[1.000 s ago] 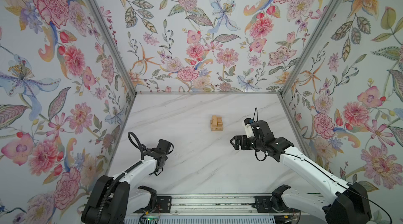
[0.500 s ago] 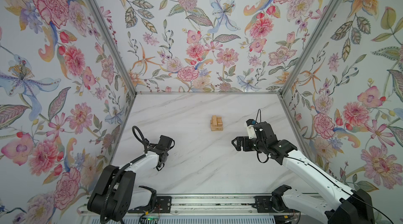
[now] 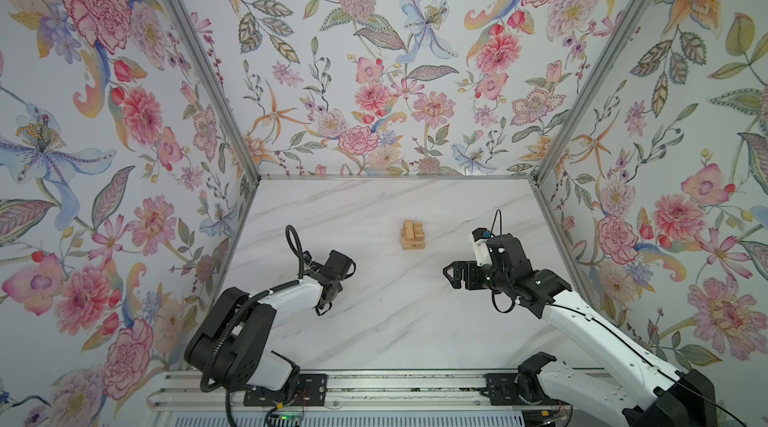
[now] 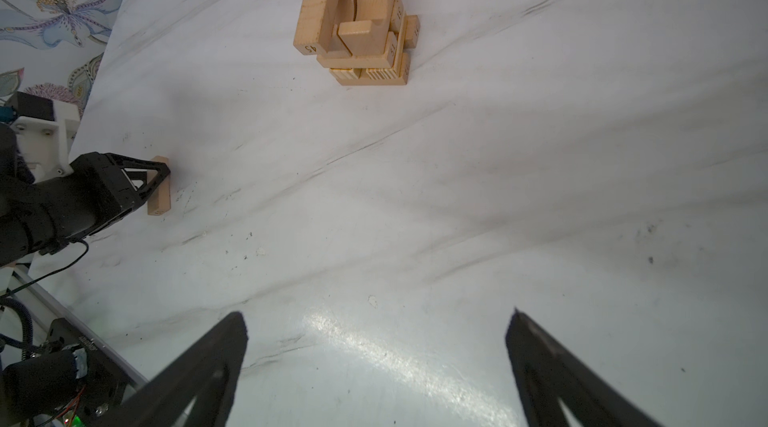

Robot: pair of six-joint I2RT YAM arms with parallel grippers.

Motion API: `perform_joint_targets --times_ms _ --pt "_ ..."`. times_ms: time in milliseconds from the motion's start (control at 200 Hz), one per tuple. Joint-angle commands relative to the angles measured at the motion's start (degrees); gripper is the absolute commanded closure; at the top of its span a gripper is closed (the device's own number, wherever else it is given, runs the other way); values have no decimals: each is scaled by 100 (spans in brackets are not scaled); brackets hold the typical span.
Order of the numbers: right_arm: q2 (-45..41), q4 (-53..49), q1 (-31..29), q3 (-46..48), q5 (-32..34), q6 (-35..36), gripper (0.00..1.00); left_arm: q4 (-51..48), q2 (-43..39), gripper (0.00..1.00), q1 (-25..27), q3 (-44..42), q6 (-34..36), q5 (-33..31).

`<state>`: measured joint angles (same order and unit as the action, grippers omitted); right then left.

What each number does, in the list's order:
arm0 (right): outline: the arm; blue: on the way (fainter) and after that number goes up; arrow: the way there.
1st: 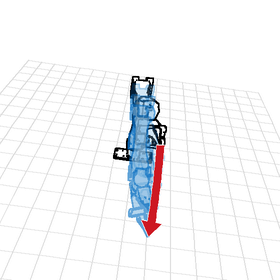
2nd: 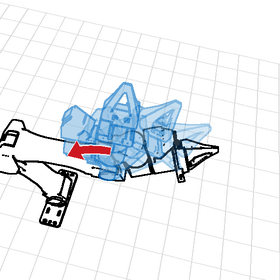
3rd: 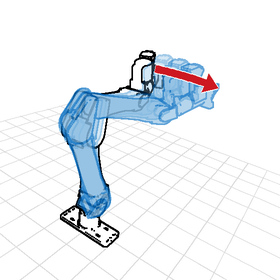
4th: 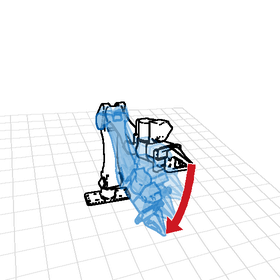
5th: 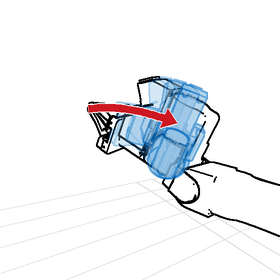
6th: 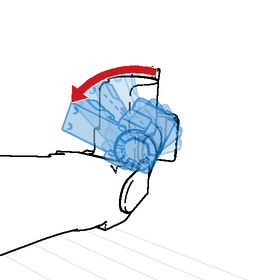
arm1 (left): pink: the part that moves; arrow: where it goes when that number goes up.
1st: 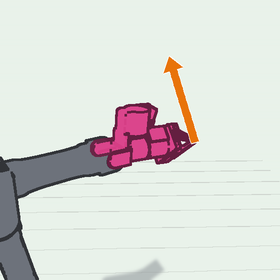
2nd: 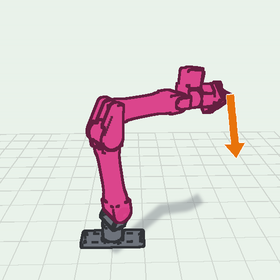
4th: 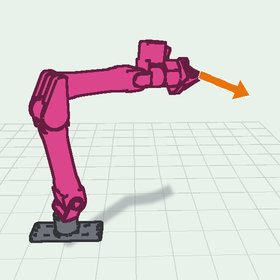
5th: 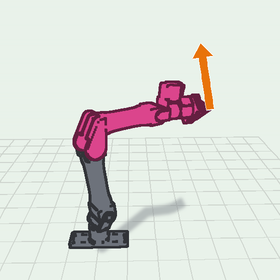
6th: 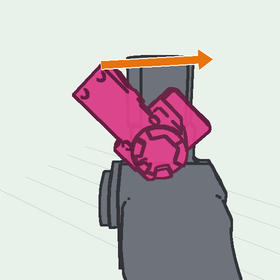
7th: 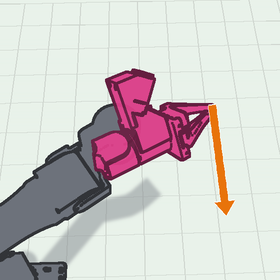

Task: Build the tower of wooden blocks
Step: 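Close the left gripper on the block and lift it, then carry the block toward the stack and set it on the table with the left gripper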

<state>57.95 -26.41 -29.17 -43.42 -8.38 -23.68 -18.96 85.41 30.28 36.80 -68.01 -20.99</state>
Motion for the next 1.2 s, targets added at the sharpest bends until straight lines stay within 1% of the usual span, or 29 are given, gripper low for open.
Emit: perform_joint_targets --times_ms 0,335,520,626,771,1031,1096,1196 --pt "-134 -193 -1 26 106 -85 1 -287 523 72 404 317 -132 536" --pt "-500 -434 -23 140 242 -144 1 -553 1514 71 1724 1620 -368 579" --pt "-695 -560 -31 191 284 -186 1 -685 1909 71 2318 2206 -498 595" --pt "-785 -600 -28 235 306 -206 1 -725 2050 71 2569 2446 -562 580" --pt "-822 -610 -28 323 305 -225 1 -728 2300 71 2775 2722 -582 575" --pt "-935 -727 -42 413 382 -274 1 -690 2695 71 2890 3208 -473 648" --pt "-969 -793 -40 404 419 -272 1 -688 2752 66 2896 3309 -429 677" --pt "-1029 -858 -41 396 467 -292 1 -671 2766 53 2907 3387 -377 719"
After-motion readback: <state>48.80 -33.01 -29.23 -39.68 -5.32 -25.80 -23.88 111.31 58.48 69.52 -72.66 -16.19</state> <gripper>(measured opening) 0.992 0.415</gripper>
